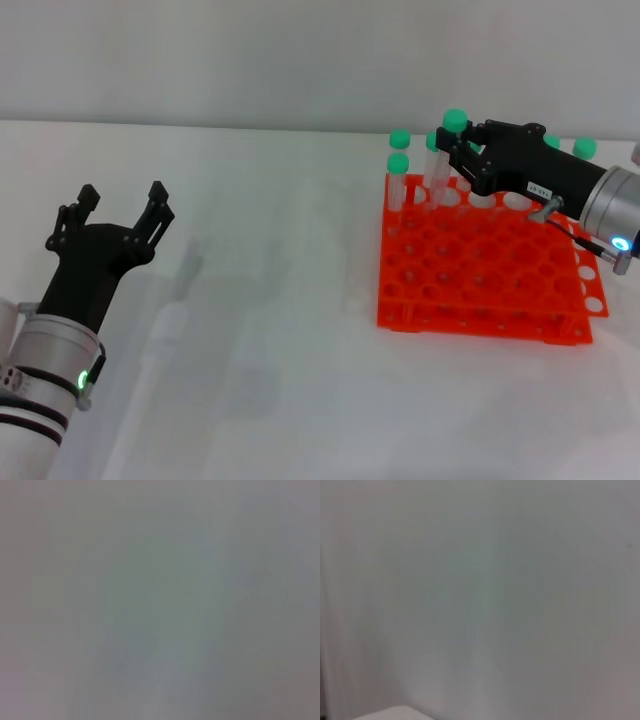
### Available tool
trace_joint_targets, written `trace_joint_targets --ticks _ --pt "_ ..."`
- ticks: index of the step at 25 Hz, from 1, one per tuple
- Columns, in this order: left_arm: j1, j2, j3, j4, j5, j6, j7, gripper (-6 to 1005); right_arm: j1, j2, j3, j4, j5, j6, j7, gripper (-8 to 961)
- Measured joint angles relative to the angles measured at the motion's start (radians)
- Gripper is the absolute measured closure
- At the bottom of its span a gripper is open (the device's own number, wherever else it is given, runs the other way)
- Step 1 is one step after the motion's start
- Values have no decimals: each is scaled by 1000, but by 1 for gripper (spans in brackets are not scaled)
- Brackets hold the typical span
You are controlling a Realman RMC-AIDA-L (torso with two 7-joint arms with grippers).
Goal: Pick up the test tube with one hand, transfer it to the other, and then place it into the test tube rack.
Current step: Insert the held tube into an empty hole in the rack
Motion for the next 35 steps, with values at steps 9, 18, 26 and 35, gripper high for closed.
trace_joint_targets --ticks 9,18,26,35 --pt "-13 0 0 -2 -1 -11 0 109 13 0 0 5 -1 -34 -17 752" --pt "-18 0 0 -6 -2 -12 -11 109 35 0 0 39 -6 -82 -42 752" --pt "-27 2 0 -9 -6 -12 -11 109 38 0 0 74 -4 -118 -61 750" --pt "-35 3 -2 -9 -1 -7 -11 109 56 0 -10 92 -29 -148 -51 745"
